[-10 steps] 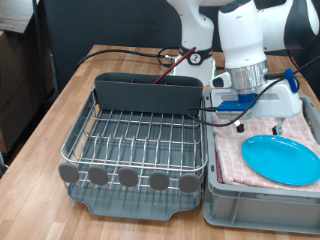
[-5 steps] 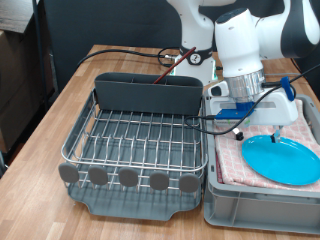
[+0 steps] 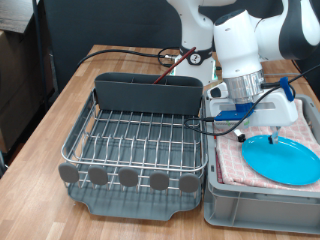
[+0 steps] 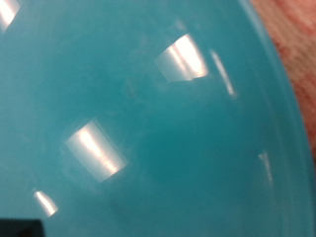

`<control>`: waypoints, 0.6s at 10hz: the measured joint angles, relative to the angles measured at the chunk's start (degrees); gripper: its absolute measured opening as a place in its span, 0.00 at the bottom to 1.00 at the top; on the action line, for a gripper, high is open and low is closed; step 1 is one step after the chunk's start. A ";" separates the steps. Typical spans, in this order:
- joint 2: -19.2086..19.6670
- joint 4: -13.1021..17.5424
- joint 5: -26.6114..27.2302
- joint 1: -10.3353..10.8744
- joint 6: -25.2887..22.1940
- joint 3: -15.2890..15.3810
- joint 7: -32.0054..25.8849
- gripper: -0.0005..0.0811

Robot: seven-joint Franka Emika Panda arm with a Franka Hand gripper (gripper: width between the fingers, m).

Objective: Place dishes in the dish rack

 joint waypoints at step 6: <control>0.32 0.00 -2.75 0.44 0.63 -0.36 3.86 0.08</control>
